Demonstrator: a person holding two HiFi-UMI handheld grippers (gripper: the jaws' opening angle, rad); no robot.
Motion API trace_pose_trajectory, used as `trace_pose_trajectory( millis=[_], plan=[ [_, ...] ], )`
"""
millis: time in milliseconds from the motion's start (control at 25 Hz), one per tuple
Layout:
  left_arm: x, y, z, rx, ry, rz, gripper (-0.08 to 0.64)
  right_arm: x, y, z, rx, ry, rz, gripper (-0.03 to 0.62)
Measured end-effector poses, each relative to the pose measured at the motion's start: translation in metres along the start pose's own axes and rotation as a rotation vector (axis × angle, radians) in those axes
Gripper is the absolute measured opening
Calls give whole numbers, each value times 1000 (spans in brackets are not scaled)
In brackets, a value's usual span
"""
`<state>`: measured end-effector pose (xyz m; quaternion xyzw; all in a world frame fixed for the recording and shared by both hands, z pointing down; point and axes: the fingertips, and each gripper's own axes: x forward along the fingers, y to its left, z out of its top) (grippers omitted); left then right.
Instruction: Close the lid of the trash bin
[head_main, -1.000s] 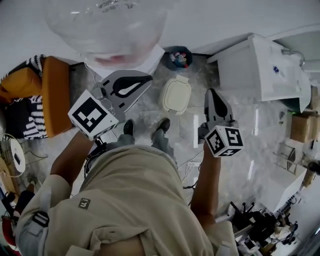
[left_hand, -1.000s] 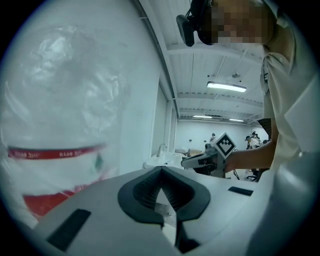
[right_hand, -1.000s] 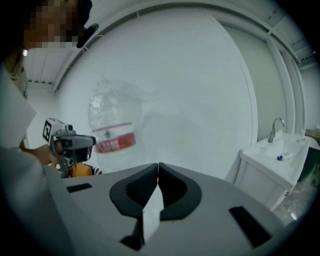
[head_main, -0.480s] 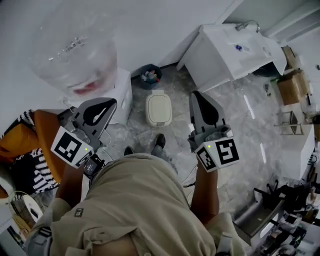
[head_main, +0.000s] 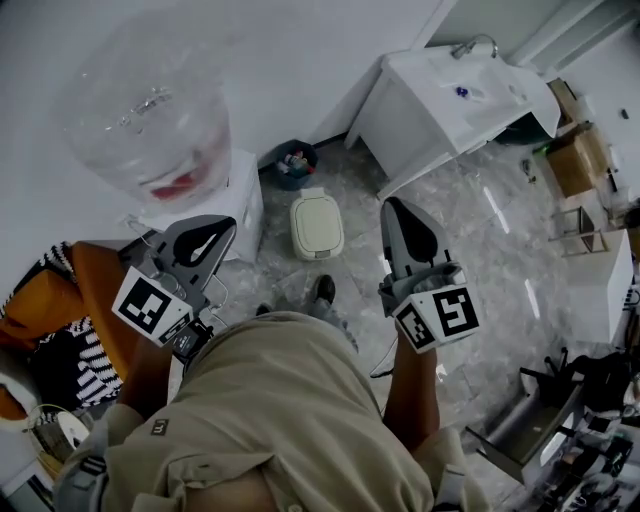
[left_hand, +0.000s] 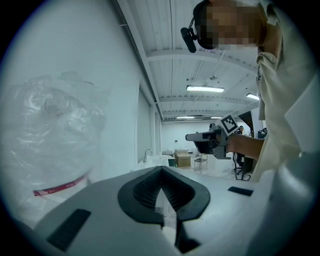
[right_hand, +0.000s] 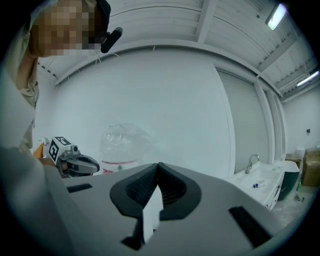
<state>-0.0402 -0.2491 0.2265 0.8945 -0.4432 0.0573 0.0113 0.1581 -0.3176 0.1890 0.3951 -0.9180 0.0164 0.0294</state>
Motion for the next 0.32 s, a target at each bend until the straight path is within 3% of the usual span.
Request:
trace_pose_trajectory(
  millis=[320],
  plan=[
    [-6,10,-5,-1,-3,-10,15,15,12,0,-6,-4,2,23]
  ],
)
